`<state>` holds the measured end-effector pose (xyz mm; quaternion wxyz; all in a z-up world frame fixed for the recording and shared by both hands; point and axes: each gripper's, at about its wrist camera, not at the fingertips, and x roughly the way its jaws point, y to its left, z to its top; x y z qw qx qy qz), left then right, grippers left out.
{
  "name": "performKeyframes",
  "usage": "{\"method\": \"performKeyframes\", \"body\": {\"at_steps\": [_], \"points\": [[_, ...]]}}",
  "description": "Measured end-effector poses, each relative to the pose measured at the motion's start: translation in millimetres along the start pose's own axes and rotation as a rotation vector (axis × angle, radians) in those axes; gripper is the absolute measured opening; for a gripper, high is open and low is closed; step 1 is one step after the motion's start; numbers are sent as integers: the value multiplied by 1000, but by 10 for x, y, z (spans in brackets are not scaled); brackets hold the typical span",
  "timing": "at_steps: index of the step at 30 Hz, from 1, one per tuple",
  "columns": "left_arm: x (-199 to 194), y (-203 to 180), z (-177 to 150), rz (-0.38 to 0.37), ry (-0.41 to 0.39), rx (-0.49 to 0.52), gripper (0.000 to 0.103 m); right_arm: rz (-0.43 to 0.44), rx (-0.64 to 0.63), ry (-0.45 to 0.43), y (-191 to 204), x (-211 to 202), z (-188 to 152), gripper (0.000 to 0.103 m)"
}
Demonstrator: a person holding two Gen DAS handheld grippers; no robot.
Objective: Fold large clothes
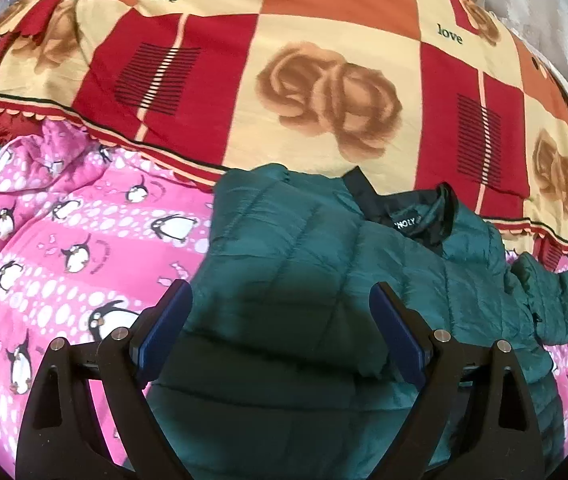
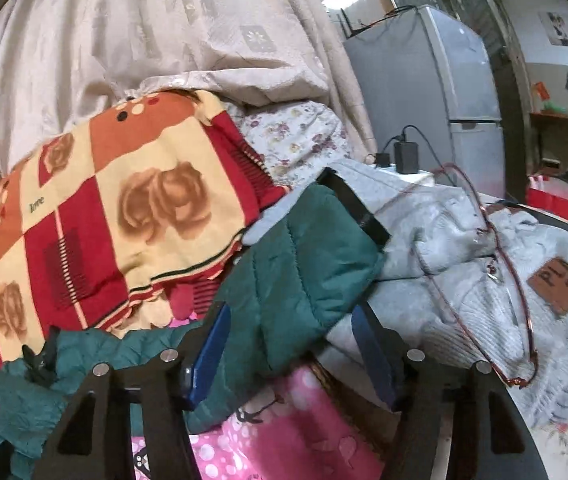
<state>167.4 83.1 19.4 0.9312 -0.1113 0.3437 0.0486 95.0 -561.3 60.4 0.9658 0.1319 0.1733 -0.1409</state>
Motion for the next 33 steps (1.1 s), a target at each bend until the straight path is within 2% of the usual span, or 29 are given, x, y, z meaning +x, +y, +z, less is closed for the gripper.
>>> {"method": "performKeyframes", "body": {"at_steps": [3,5,8,9,10,13,15,18,20,21,23,25,28,30,33], "points": [[35,-41,-10,-4,17,14,90,-14,5,-2,49,21,14,62],[60,-30,-17,-6,28,10,90,-30,-64,10,184,22,-3,62],[101,12,-33,-10,49,-16,90,-125,-271,97,455,116,-142,62],[109,29,-41,-10,55,-26,90,-184,-335,127,499,148,-210,62],[117,50,-50,-9,62,-36,90,-241,-381,119,505,128,-247,62],[133,89,-64,-11,73,-54,90,-281,-377,48,374,-23,-171,61],[142,105,-79,-11,80,-63,90,-288,-343,27,224,-71,-61,56],[158,101,-107,-11,90,-63,90,-386,-296,1,-14,-41,118,56],[163,100,-117,-12,94,-59,90,-358,-216,-17,-242,-41,230,56],[167,100,-122,-11,95,-57,90,-359,-201,-51,-307,-81,280,53],[179,103,-130,-8,100,-61,90,-347,-160,-104,-412,-158,376,52],[197,108,-138,-9,109,-65,90,-366,-109,-129,-536,-183,463,52],[208,109,-140,-22,115,-73,90,-344,-50,-49,-779,-79,629,52],[213,114,-144,-24,118,-77,90,-341,-88,21,-855,8,703,53],[216,124,-154,-25,124,-81,90,-258,-101,91,-929,16,734,52]]}}
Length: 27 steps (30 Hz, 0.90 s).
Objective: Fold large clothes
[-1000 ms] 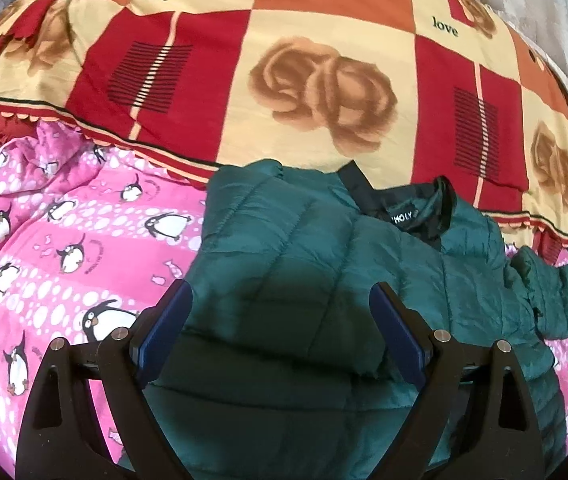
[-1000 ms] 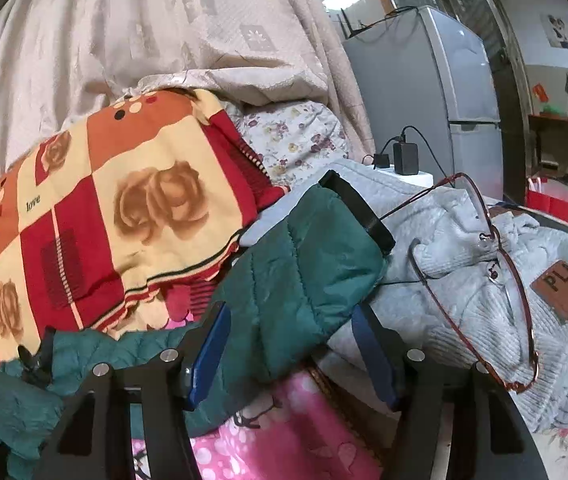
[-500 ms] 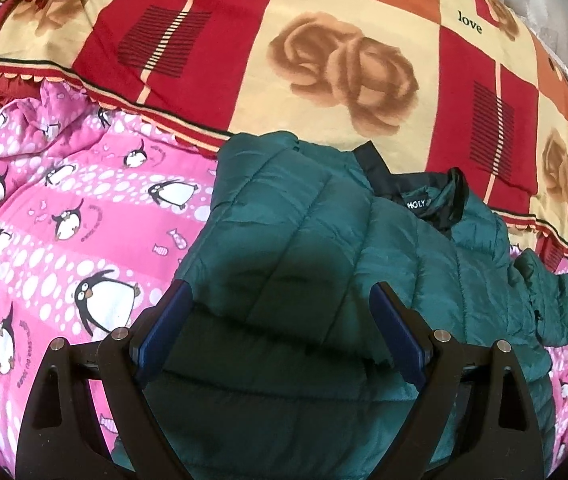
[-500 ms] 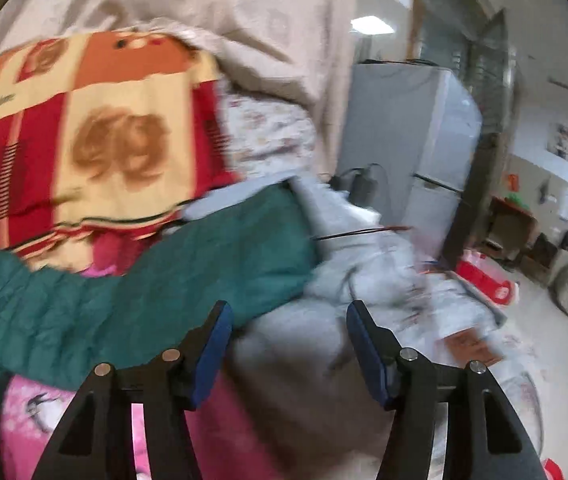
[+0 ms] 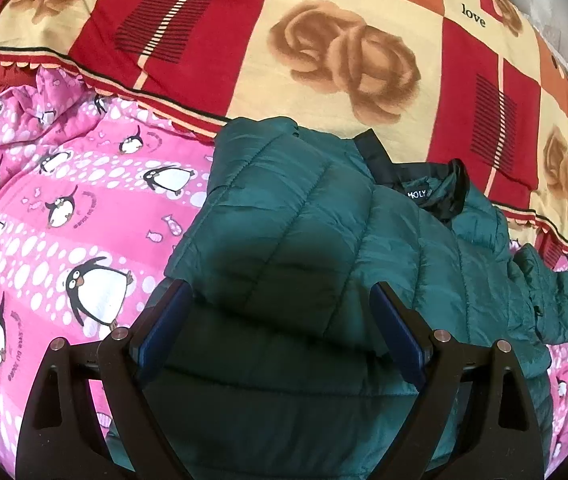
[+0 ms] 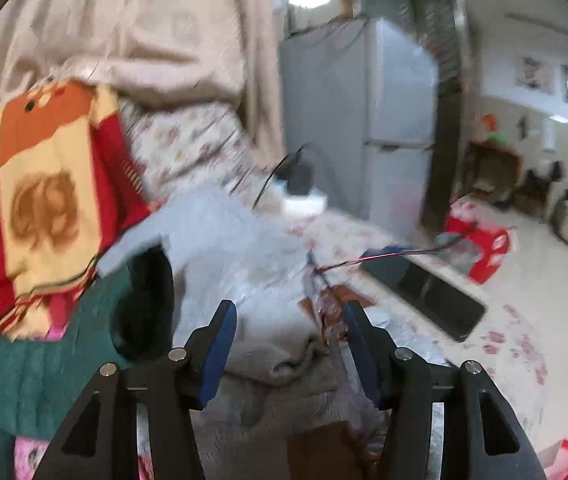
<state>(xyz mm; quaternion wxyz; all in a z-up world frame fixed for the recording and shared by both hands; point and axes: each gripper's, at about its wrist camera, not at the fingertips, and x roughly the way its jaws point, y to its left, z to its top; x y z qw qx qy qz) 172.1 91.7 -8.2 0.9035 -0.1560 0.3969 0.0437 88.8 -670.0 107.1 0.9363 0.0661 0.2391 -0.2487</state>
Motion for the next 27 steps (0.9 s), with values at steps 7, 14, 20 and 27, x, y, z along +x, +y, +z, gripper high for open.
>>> {"method": "performKeyframes", "body": {"at_steps": [7,14,20,27], "points": [[-1,7,-20,-11,12,-10,90,124,20,-103,44,-421,85,53],[-8,20,-13,-13,16,-18,90,183,-21,55,649,-178,-113,55],[-3,25,-6,-5,12,-17,90,214,144,35,708,75,-304,55],[2,20,15,36,-3,25,90,245,259,-36,755,86,-302,35]]}}
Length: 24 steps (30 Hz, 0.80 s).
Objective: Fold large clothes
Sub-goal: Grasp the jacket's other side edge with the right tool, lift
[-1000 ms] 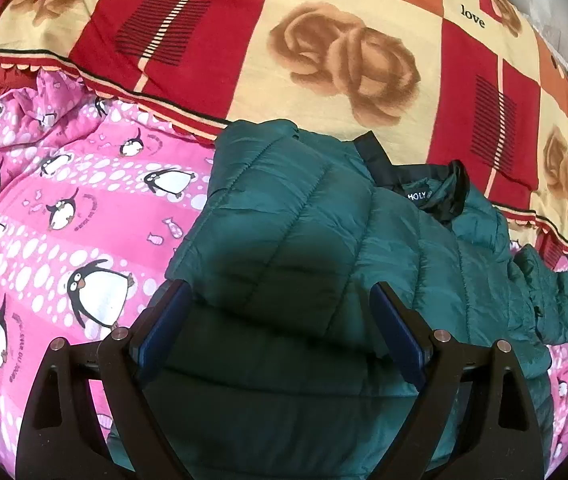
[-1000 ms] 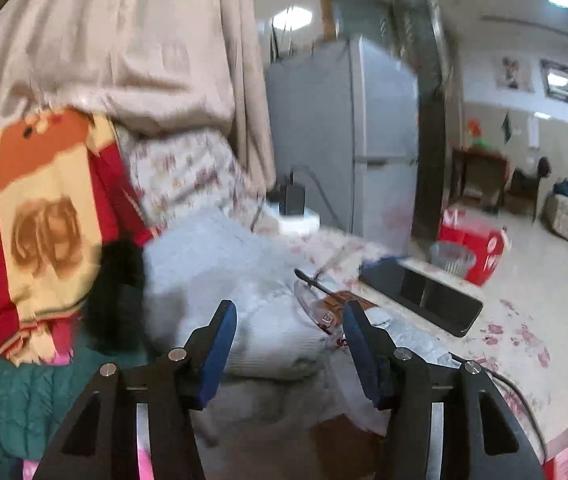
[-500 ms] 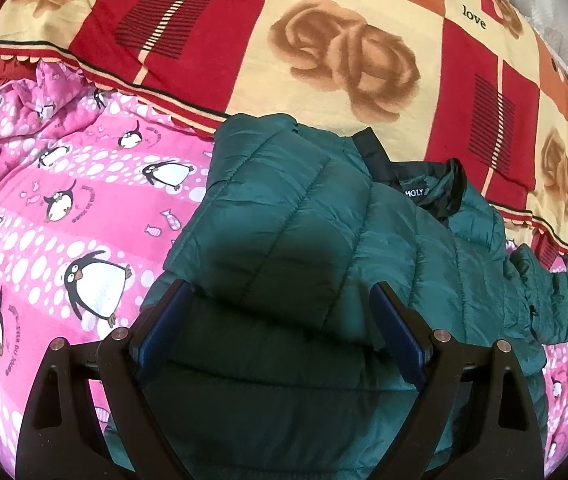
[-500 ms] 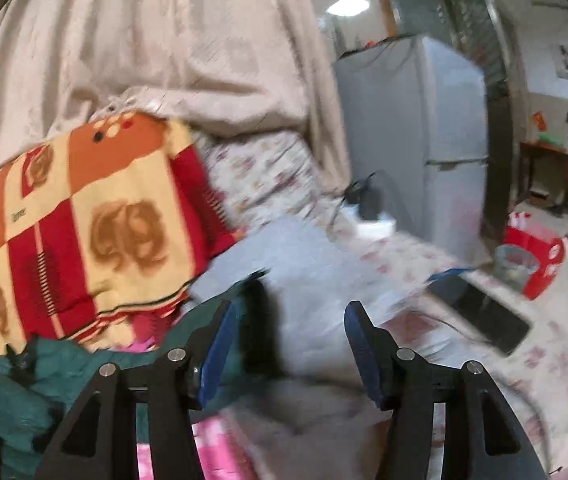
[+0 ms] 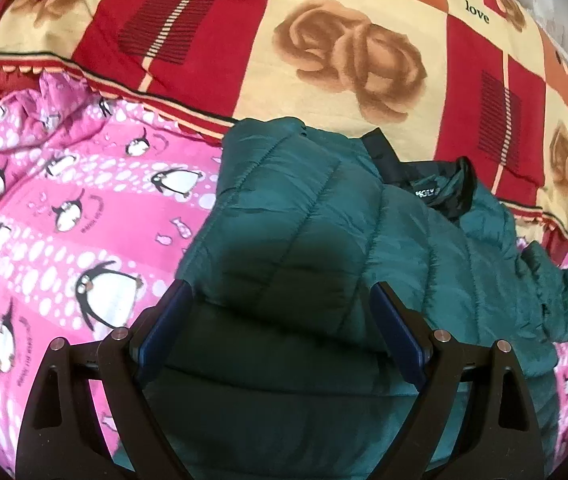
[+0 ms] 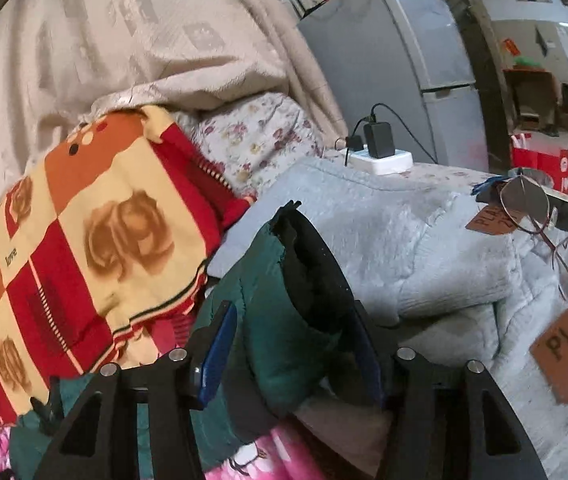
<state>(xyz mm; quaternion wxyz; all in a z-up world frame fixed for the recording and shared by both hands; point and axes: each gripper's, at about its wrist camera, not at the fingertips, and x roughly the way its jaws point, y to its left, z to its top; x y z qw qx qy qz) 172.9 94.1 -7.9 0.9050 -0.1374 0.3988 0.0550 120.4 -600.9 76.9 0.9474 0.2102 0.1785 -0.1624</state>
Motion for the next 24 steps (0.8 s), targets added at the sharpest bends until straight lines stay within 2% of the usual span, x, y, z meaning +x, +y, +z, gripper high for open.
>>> {"method": "performKeyframes", "body": {"at_steps": [1,5,7,10,13,24], "points": [[-5,8,7,9,-1,8,90,14,-14,-3,42,-5,-35,30],[-17,103,34,120,-2,45,90,-33,-94,-35,244,-63,-107,24],[-26,214,45,174,-1,40,90,-4,-102,-44,375,-126,-108,21],[-64,375,52,270,-7,43,90,61,-122,-50,704,-236,-148,20],[-107,538,47,332,-6,43,90,141,-157,-30,1161,-321,-273,20],[-258,1111,75,414,13,-27,90,448,-226,59,2897,-572,-862,20]]}}
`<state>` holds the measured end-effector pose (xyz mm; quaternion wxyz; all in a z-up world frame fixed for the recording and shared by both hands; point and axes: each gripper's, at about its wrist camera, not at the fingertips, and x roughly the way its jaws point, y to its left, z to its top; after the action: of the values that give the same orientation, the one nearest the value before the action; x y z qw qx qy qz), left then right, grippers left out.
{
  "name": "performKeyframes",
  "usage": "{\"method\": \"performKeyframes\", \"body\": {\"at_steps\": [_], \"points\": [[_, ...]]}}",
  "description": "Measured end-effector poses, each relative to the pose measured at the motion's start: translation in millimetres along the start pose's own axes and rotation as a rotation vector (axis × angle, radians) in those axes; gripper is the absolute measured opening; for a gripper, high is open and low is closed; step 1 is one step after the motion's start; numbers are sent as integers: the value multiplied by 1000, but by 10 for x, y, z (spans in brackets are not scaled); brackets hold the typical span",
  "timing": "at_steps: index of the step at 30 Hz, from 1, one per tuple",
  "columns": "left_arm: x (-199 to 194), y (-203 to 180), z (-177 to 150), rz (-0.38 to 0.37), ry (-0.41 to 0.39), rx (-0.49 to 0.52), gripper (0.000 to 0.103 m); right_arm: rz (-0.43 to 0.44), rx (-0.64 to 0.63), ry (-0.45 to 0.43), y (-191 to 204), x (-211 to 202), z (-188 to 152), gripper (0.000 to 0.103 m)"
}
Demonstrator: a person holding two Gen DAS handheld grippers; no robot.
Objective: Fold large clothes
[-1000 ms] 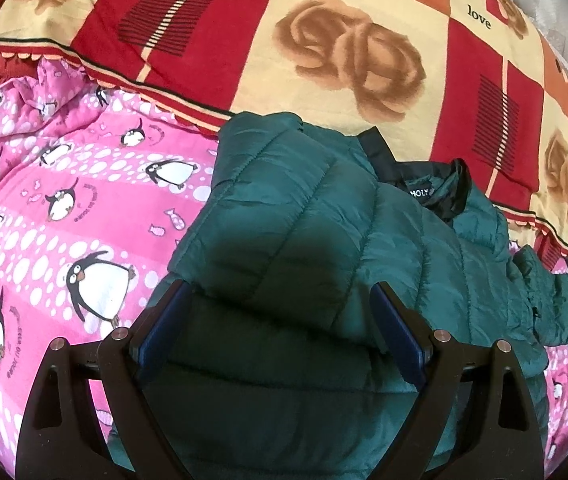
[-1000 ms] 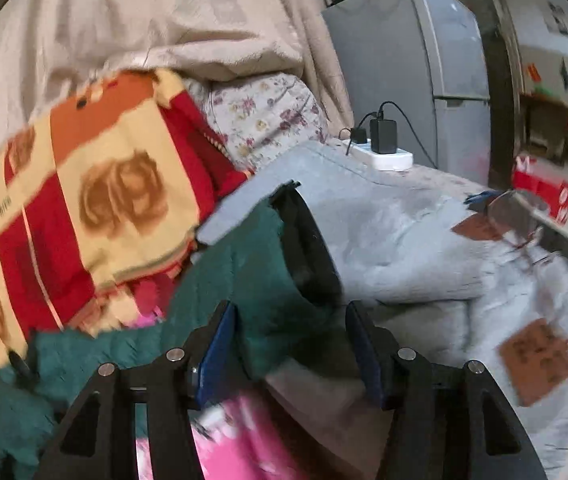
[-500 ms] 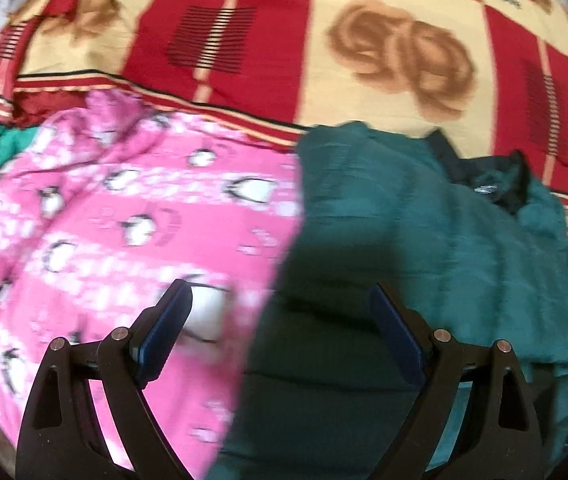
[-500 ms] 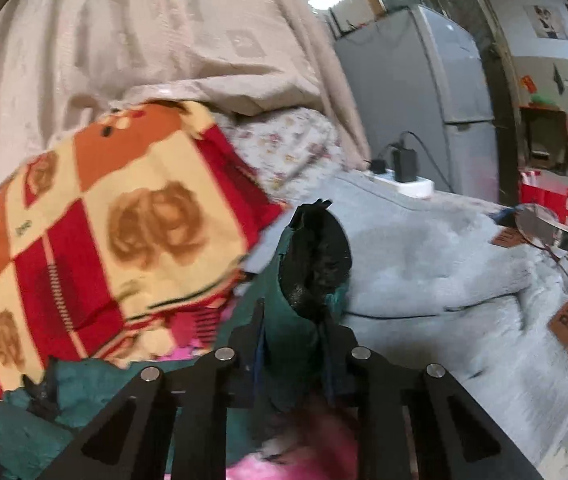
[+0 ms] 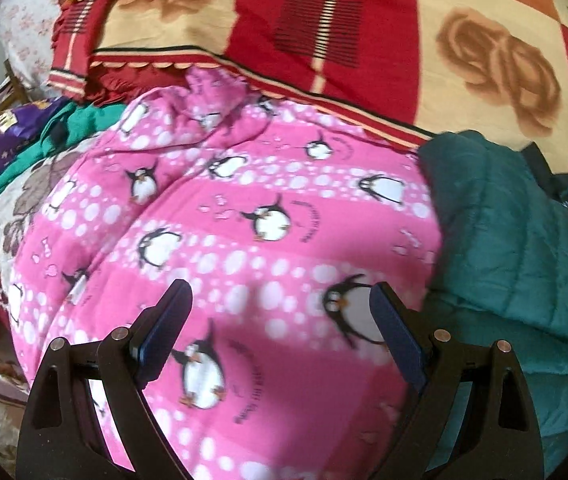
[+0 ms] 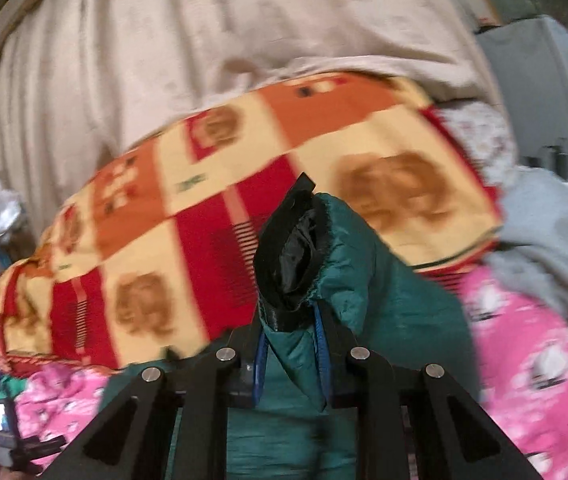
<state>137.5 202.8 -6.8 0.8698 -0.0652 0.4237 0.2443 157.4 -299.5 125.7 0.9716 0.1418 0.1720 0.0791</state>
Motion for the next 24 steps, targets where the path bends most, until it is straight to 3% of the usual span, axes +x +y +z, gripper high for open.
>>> {"method": "performKeyframes", "body": {"at_steps": [8,18,24], "points": [[45,257,40,-31,16,-24,90,92,-35,109,865,500,-436,20],[23,414,78,-69,8,-50,90,175,-189,165,1947,685,-730,20],[13,506,96,-73,-2,-63,90,286,-279,292,2625,980,-1139,20]]}}
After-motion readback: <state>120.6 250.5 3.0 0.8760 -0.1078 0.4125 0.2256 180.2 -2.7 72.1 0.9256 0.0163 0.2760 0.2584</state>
